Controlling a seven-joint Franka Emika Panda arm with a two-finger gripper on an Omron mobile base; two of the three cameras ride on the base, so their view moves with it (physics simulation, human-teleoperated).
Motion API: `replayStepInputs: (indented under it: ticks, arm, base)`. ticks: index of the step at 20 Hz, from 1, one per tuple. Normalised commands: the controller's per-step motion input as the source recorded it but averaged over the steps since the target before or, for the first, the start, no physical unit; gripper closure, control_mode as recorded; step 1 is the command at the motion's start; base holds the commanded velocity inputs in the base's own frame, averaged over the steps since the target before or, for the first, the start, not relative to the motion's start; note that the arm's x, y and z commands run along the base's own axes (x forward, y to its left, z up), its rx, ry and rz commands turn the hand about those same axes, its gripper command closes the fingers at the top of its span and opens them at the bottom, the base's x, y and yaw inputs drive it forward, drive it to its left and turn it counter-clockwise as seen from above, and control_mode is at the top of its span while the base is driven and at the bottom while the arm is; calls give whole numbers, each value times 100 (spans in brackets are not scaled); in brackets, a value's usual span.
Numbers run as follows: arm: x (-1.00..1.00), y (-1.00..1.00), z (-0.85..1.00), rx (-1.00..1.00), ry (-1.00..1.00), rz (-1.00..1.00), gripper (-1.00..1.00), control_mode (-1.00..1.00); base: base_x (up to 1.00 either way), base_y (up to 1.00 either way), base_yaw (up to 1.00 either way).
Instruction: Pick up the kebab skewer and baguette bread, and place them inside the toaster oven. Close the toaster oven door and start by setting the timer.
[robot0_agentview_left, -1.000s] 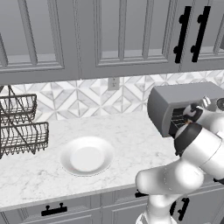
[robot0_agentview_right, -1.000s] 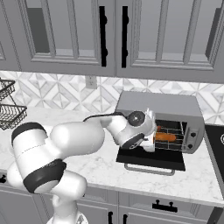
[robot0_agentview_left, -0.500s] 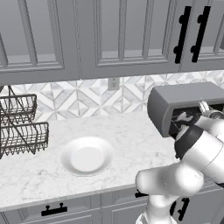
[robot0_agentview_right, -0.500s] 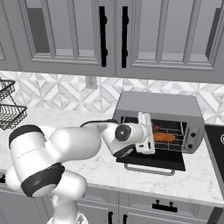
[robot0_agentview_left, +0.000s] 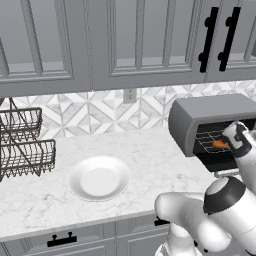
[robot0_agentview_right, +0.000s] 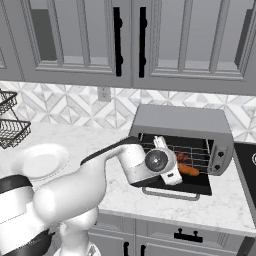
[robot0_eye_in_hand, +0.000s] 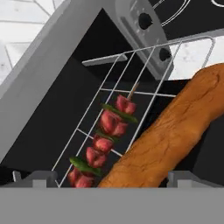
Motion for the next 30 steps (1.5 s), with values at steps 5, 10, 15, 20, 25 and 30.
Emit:
replayStepInputs:
  ticks: [5,10,15,20,25,30]
  arm:
    - [19,-7,85,17,23,3,-100,-100]
    - [-31,-52,2,4,1,9,-100,-100]
    - [-63,-28,-38,-20,-12,39,-100,-100]
    - [-6,17,-80,-39,-14,45,-100,-100]
    - [0,23,-55,-41,-22,30,-100,-100]
    - [0,1,-22,-34,-30,13,-100,-100]
  base:
    - [0,0,0]
    - [0,0,0]
    - [0,0,0]
    - [0,0,0]
    - [0,0,0]
    - [0,0,0]
